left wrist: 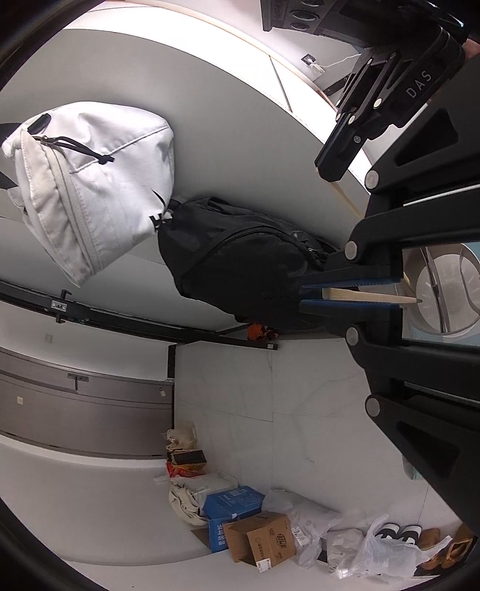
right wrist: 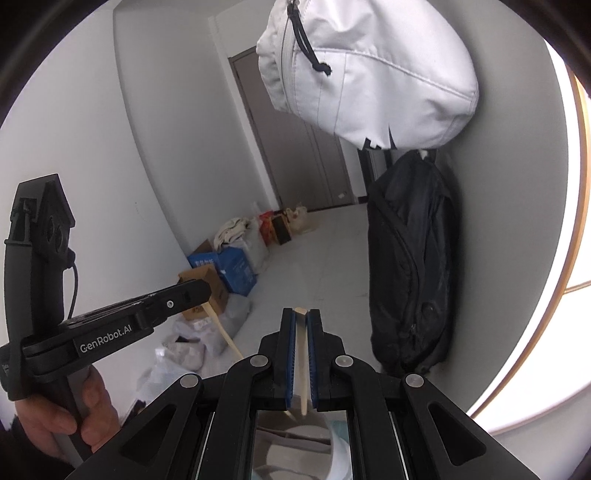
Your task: Organize utensils
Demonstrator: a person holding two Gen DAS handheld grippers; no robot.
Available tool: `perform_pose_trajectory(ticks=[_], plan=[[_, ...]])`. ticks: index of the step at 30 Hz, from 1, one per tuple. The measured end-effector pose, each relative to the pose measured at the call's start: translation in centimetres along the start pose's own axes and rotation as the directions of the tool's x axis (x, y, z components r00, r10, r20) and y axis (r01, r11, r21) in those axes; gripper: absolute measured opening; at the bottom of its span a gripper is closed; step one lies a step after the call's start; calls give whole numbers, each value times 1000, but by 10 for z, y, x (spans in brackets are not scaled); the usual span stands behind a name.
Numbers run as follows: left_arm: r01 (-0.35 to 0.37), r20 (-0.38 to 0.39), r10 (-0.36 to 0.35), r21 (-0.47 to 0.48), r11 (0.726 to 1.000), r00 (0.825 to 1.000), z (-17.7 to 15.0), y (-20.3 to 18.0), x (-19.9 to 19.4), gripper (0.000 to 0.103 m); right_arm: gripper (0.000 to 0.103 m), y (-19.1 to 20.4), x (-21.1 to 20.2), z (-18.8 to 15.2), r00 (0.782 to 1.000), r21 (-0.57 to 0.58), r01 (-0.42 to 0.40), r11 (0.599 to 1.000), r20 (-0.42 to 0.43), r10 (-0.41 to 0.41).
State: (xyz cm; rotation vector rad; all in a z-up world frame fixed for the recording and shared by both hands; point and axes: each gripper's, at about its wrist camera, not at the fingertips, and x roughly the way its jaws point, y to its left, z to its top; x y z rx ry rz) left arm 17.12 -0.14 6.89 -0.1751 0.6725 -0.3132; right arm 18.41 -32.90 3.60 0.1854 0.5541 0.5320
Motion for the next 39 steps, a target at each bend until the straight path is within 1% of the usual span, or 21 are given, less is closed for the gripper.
perform_pose_trajectory(ticks=[1,3,5,6,7,8,9,10,11,12,14,16,18,20,24,27,30,31,36,39], plan=[[8,-13,-8,-5,1000,1000,-2,2,2,2,6,-1,4,-3,1000,4,-7,1000,-11,7],[48,-42,-49,-17,999,998,-5,6,5,2,6,-3,11,-9,999,24,-30,999,-37,31],[122,-83,-124,-35,992,989,-6,7,7,3,9,-8,15,-14,996,58,-63,996,-60,67],[152,-118,-156,-42,987,981,-7,9,8,8,9,-11,16,-15,994,76,-79,994,-66,84],[151,-145,-155,-42,988,977,-7,8,8,11,9,-15,16,-17,991,103,-103,989,-75,111],[148,-149,-152,-41,988,977,-8,9,5,17,10,-18,15,-19,987,130,-124,984,-82,135],[154,-137,-158,-40,987,978,-8,11,0,24,14,-21,15,-21,986,148,-132,980,-85,146],[151,-122,-155,-43,988,980,-8,14,-6,30,23,-26,13,-23,986,167,-133,977,-80,148],[133,-109,-137,-47,990,985,-11,15,-11,45,26,-28,8,-24,987,180,-129,975,-72,144],[112,-91,-117,-55,992,989,-12,18,-19,55,29,-29,3,-27,987,183,-131,974,-64,145],[117,-64,-120,-59,991,991,-19,21,-31,57,36,-31,-9,-31,990,182,-118,976,-56,130],[95,-55,-99,-63,993,994,-22,24,-41,57,42,-31,-19,-34,991,189,-116,975,-44,127],[83,-53,-87,-70,994,995,-26,23,-51,57,46,-30,-29,-38,991,199,-115,973,-43,126],[58,-55,-62,-72,996,997,-28,21,-55,58,46,-27,-40,-42,992,194,-109,975,-42,119],[25,-60,-31,-90,996,998,-35,22,-62,60,54,-19,-59,-48,992,186,-114,976,-37,122],[23,-57,-29,-100,995,998,-40,23,-69,65,58,-12,-74,-53,991,175,-124,977,-32,131],[14,-44,-19,-105,994,999,-46,23,-77,68,65,-4,-87,-58,990,158,-131,979,-28,137],[10,-43,-14,-106,994,999,-49,23,-79,68,66,-1,-91,-61,990,154,-133,979,-30,139],[-10,-48,5,-112,994,999,-65,28,-86,69,69,6,-101,-72,988,141,-139,980,-44,147],[-21,-55,14,-139,990,998,-78,35,-90,69,72,8,-100,-84,985,134,-147,980,-71,157]])
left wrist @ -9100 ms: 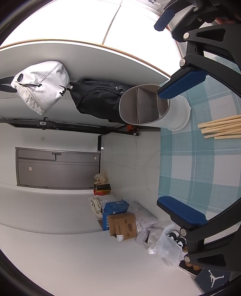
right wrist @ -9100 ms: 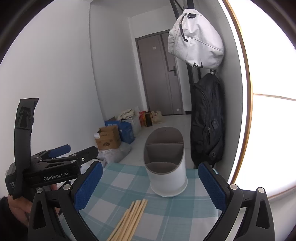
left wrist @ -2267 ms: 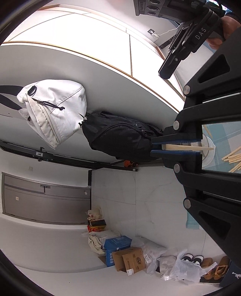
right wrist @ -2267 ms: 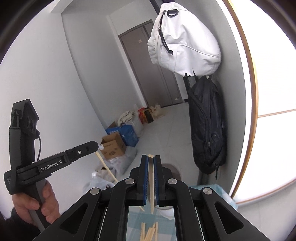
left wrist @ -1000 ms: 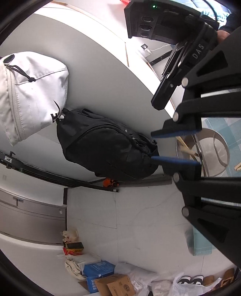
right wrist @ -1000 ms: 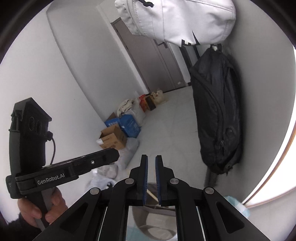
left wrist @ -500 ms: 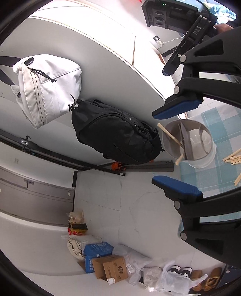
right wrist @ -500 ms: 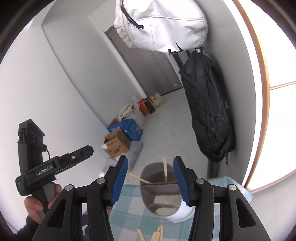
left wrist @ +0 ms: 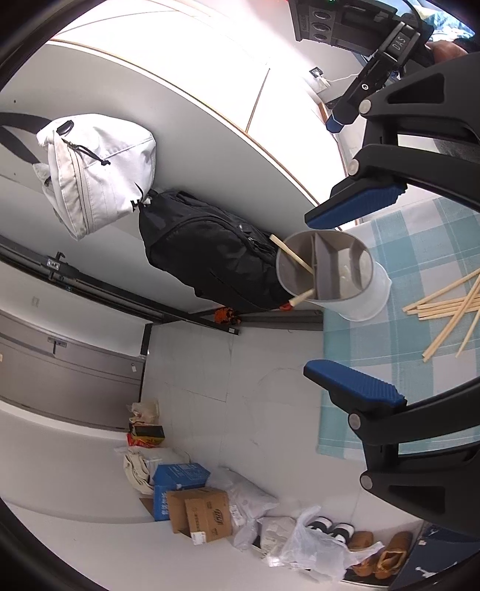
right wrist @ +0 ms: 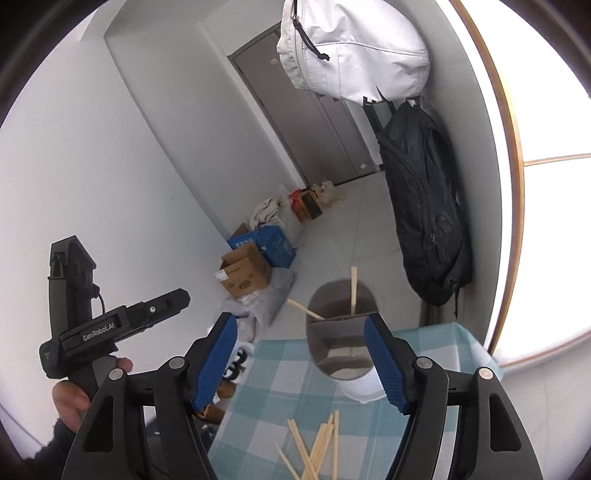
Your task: Organize utensils
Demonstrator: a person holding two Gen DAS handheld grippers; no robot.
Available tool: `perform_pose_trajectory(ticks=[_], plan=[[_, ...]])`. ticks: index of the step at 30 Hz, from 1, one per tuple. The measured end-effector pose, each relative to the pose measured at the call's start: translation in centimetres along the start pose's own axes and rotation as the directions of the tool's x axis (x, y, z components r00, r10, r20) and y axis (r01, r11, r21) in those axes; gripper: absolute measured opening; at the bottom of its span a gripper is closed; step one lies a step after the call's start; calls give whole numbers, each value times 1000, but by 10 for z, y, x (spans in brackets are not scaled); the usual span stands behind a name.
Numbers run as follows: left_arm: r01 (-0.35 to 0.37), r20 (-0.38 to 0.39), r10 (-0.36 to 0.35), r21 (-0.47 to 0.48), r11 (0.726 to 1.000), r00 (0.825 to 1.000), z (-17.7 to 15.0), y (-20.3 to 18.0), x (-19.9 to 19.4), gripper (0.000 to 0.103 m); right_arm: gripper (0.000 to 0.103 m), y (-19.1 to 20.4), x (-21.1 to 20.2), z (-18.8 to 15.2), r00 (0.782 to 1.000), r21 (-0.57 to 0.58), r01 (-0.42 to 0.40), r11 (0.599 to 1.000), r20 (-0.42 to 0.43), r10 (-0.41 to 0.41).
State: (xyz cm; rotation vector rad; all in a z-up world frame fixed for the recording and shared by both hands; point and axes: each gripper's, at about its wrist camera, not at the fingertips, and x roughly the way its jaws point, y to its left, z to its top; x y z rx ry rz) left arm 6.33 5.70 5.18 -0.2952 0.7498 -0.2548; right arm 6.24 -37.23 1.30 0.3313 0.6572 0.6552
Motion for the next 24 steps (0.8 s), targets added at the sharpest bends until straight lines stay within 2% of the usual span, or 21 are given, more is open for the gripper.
perform_pose_trajectory(ticks=[5,9,13,17,20,22,24], plan=[[-16,-25,15,-34,999,1000,-25,17,0,71,74,0,10,-27,998,-21,-8,1000,-61,6],[-35,-72,29,-86,996,997,-52,34,9,81,78,-2,18,-48,995,-33,-8,999,-96,5],[-68,-149,46,-144,987,988,-86,52,25,81,78,-2,28,-68,991,-52,-19,998,-130,12],[-74,-260,7,-250,965,966,-120,75,49,81,80,-9,42,-86,986,-52,-23,998,-167,14],[-90,-346,-20,-300,950,938,-145,83,68,81,80,-18,49,-97,983,-33,-26,999,-183,19],[-150,-410,10,-310,939,912,-157,85,82,80,80,-24,52,-104,981,-23,-19,1000,-194,14],[-158,-423,16,-302,940,906,-166,81,88,80,80,-28,54,-106,979,-6,-9,1000,-204,8]])
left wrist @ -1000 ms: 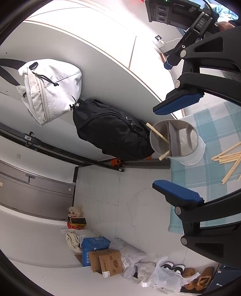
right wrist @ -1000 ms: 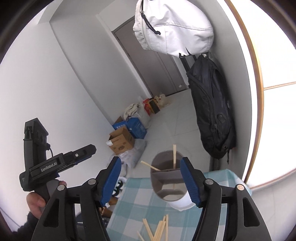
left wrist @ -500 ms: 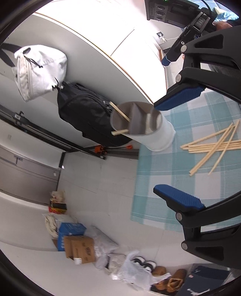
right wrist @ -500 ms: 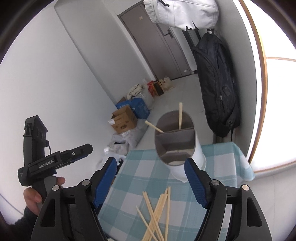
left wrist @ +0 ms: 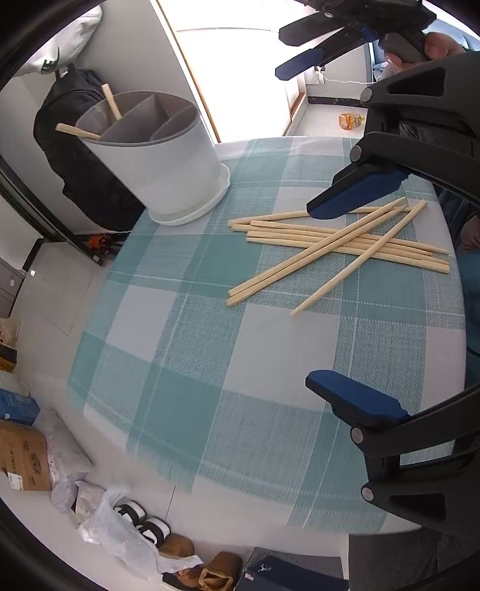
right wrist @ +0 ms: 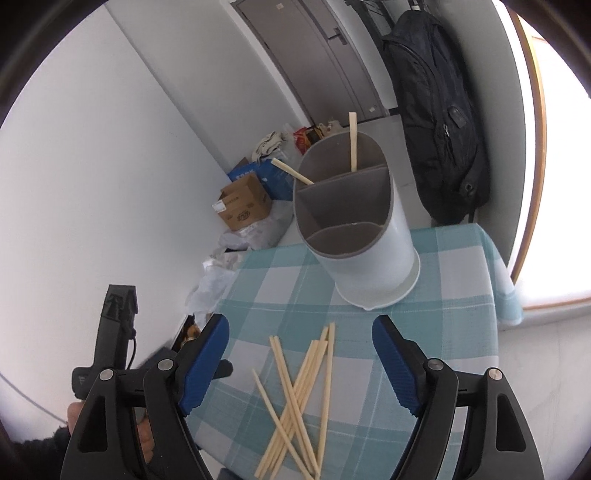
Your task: Organize utensils
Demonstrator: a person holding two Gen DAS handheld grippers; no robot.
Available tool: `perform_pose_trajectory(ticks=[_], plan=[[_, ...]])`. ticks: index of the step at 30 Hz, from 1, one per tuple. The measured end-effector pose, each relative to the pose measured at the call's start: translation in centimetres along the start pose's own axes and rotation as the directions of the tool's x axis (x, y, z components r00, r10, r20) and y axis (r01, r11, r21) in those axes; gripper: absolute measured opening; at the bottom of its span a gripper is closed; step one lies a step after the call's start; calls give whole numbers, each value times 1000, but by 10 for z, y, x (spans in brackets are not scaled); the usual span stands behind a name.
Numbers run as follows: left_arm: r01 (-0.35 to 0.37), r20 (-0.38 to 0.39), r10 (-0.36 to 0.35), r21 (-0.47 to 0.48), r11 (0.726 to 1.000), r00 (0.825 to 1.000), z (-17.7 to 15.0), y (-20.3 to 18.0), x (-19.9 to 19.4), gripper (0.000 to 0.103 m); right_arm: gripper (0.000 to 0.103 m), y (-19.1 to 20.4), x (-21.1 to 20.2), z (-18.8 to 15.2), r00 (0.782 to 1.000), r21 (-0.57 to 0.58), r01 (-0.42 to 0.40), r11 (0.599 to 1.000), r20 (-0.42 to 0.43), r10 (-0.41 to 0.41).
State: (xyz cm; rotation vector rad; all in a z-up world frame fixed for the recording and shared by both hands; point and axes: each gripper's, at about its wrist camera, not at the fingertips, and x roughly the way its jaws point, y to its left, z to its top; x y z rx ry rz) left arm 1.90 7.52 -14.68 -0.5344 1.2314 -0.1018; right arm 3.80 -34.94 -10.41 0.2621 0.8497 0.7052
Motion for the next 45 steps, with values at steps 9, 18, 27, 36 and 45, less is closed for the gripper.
perform_pose_trajectory(ticks=[9,18,27,36,45], plan=[[-178,-77,174,-44,983,982,0,-9,25,79,80,-10,-5,0,1000,61,-18,998,12,17],[-256,-103,252,-26,966,962,-4,-28,29,42,80,-16,-17,-1,999,89,-37,995,27,34],[-354,-80,355,33,935,931,-11,-51,36,18,80,-17,-23,-4,999,97,-44,994,28,41],[-393,-38,397,79,916,917,-9,-65,44,3,80,-20,-31,-6,998,111,-53,992,44,48],[-361,-5,363,102,927,932,2,-62,39,1,80,-22,-28,-8,999,117,-30,993,36,26]])
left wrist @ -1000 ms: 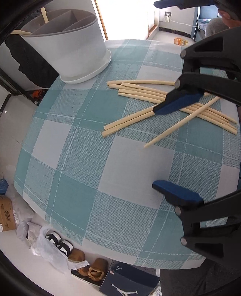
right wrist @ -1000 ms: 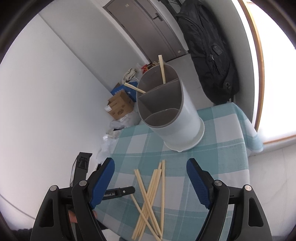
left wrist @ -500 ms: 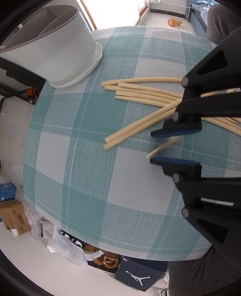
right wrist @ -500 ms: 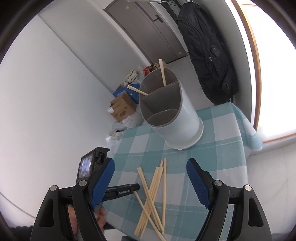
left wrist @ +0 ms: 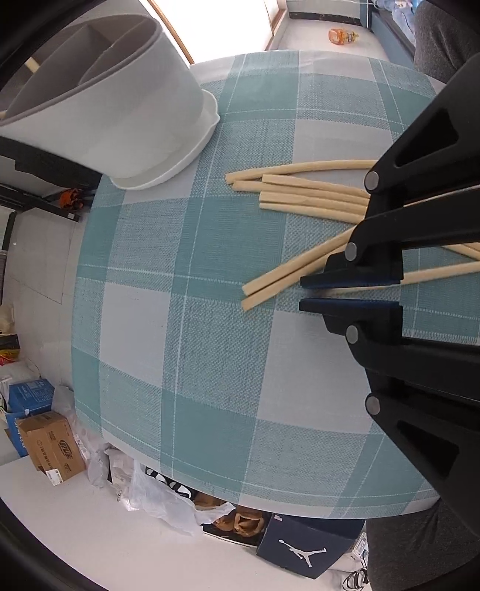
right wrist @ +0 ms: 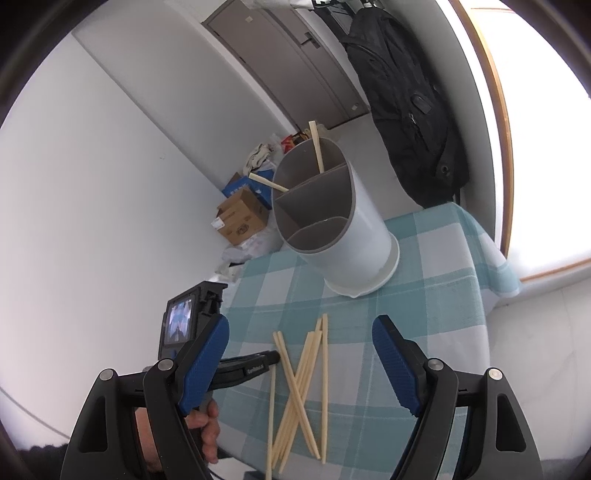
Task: Organize utensils
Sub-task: 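Close the right gripper on a chopstick from the pile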
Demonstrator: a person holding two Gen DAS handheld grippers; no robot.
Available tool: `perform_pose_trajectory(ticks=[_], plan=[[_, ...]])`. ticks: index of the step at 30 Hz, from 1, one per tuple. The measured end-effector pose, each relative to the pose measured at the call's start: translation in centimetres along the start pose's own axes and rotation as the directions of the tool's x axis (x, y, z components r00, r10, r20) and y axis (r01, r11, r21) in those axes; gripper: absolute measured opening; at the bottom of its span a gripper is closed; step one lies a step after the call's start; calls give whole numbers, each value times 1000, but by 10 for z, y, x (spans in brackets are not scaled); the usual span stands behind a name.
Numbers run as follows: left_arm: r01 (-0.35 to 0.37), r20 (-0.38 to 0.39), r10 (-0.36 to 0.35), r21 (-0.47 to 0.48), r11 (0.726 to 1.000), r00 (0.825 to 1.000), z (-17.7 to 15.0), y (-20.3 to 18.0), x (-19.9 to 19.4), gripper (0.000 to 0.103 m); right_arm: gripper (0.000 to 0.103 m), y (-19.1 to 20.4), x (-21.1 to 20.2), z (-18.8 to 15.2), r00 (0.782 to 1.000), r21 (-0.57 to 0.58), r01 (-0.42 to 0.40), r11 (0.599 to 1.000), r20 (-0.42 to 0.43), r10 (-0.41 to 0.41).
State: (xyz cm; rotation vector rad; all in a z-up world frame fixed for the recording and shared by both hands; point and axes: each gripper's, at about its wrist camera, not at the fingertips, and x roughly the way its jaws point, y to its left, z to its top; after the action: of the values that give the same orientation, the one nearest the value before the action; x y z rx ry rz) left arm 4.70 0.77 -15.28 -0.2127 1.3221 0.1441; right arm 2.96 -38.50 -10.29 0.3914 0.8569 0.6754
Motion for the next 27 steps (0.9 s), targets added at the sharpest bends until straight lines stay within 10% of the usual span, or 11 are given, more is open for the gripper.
perform_pose_trajectory(ticks=[12,17,21,27], plan=[[198,31,-196,-90,976,980,-14,56,-24,1,73,30,50,-17,983,-106,-48,993,-180,29],[229,113,-220,-75,971,969,-18,70,-36,7,51,54,101,-37,931,-153,-85,985,-365,24],[265,168,-248,-89,960,954,-8,94,-34,47,41,69,133,-50,887,-163,-97,982,-461,11],[335,221,-299,-154,929,929,-4,127,-38,49,38,82,182,-60,808,-258,-43,965,-577,-118]])
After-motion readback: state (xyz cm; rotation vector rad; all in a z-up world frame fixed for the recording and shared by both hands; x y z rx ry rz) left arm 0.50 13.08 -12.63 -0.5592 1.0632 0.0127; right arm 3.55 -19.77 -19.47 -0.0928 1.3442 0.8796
